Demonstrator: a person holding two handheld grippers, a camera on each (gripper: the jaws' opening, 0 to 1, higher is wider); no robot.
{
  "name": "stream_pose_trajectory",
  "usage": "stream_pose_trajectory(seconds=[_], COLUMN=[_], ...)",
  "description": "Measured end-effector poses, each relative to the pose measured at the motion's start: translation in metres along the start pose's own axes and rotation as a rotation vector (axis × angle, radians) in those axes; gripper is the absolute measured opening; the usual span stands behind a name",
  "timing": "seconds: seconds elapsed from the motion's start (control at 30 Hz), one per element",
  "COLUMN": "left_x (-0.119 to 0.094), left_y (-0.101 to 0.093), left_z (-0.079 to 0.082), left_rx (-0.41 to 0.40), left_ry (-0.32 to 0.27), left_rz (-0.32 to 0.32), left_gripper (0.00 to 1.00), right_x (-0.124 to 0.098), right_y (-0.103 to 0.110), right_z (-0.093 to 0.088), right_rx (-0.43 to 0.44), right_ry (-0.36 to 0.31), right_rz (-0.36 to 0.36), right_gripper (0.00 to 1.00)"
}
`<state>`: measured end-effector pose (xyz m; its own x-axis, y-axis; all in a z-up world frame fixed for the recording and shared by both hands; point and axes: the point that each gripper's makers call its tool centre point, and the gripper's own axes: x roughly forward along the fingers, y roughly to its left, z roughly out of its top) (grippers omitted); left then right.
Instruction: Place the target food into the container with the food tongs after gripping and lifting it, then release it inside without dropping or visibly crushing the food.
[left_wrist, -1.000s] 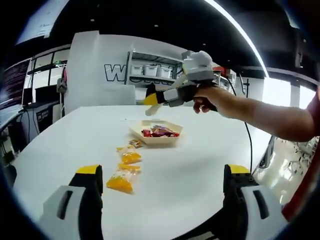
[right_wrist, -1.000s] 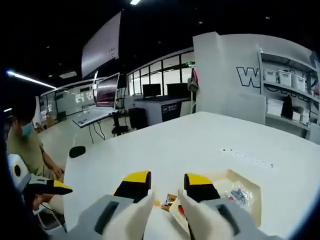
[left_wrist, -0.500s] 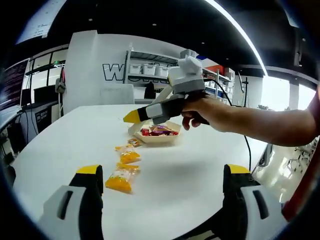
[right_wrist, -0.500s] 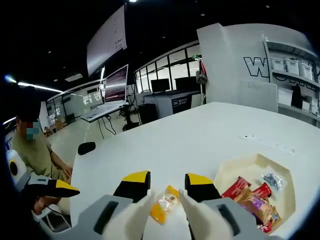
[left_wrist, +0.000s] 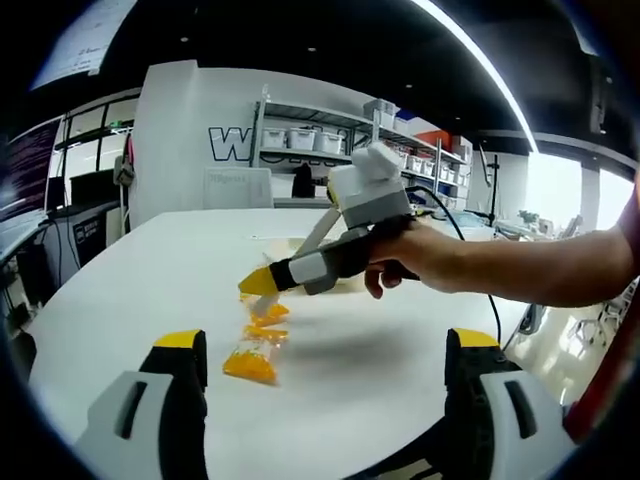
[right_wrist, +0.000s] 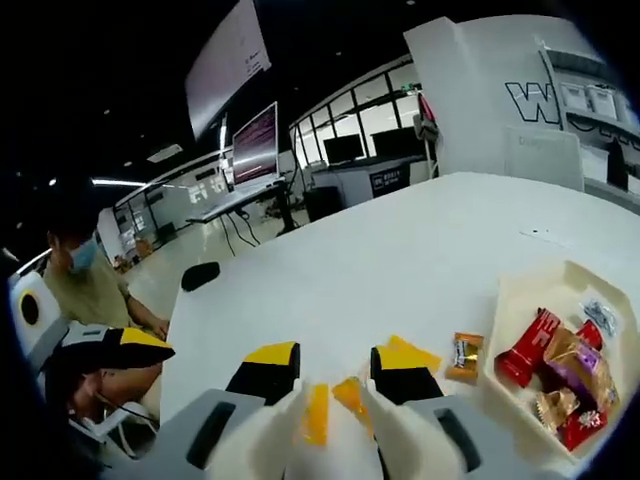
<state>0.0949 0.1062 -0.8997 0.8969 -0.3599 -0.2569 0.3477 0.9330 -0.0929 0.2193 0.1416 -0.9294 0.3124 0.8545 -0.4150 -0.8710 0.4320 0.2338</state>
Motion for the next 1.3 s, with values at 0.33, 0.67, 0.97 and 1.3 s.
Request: stream_pose_trajectory(seconds=[0.33,0.67,0.97,1.3], left_x=[0.006,0.004,0.001,0.002], left_y=[-0.005,-0.006,-0.003,-0.003], left_z=[0.002,0.003,0.003,0.001], left_rx=[0.001,0.005,0.001,0.005], left_ry=[-0.005,-0.006,-0.006,-0.001], left_rz=[-0.013,-0.011,-0.005,-0.005], left_gripper=[0.96,0.96,0.95,0.95], right_x=[-0.013,-0.011,0.014,0.014], right_y=[-0.028,-0.026,-0.027,-0.039], right_z=[-0.013,0.006,-0.003,-0.006], right_rx=[0.001,-0.093,-0.328,-0.317], right_ry=[0.033,-0.021,0.023,0.023], right_rz=[-0.058,-0.061,-0.113,-0.142], right_gripper=[0.22,0.24,0.25,0.23])
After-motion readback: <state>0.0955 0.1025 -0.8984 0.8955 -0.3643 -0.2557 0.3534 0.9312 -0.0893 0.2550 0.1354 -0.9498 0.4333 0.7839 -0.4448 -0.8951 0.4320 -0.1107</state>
